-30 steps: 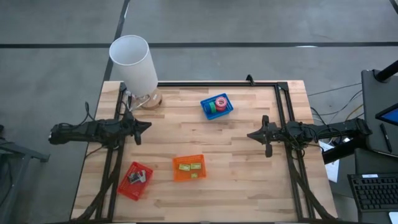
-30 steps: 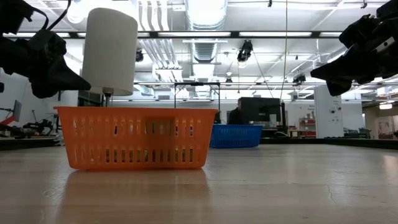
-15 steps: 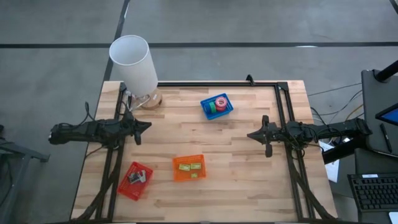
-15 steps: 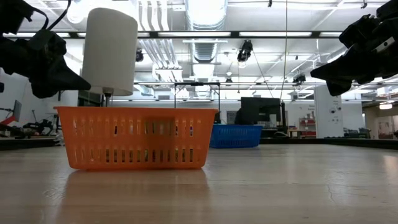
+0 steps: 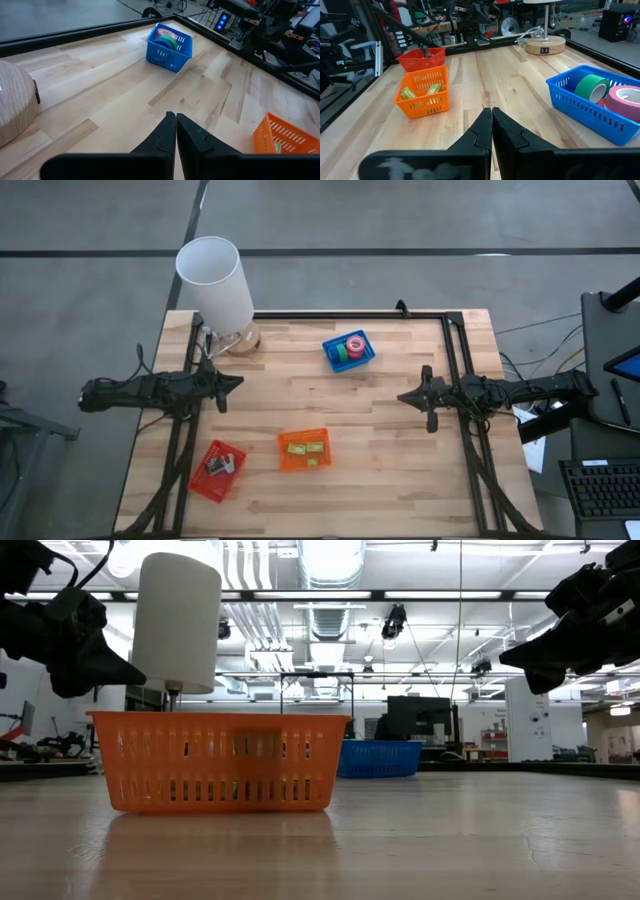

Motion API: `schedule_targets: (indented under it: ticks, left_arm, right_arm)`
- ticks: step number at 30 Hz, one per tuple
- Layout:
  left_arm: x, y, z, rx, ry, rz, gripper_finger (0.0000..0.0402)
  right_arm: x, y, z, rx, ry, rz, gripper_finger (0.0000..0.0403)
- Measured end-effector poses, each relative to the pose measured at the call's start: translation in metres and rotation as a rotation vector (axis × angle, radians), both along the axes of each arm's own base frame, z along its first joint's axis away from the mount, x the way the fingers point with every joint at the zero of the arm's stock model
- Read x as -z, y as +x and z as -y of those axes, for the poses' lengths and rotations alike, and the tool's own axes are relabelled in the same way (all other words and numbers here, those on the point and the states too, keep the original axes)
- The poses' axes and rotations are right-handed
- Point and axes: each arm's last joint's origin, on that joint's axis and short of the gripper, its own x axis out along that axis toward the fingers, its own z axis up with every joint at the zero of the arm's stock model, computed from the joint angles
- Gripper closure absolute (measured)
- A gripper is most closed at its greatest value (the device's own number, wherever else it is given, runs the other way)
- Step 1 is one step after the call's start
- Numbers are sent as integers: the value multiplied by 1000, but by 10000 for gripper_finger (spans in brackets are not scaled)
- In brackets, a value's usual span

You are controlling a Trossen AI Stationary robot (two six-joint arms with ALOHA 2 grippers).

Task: Pick and place Stapler, Stapler remover, tape
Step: Return to Home Position

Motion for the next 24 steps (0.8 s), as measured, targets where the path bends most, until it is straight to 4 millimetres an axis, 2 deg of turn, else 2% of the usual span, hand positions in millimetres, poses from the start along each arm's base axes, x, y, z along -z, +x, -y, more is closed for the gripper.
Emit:
schedule_targets:
  ticks: [24]
  left_arm:
    - [0, 0, 0, -1, 0, 0, 382]
  right_arm:
    - [0, 0, 0, 0, 0, 0, 394]
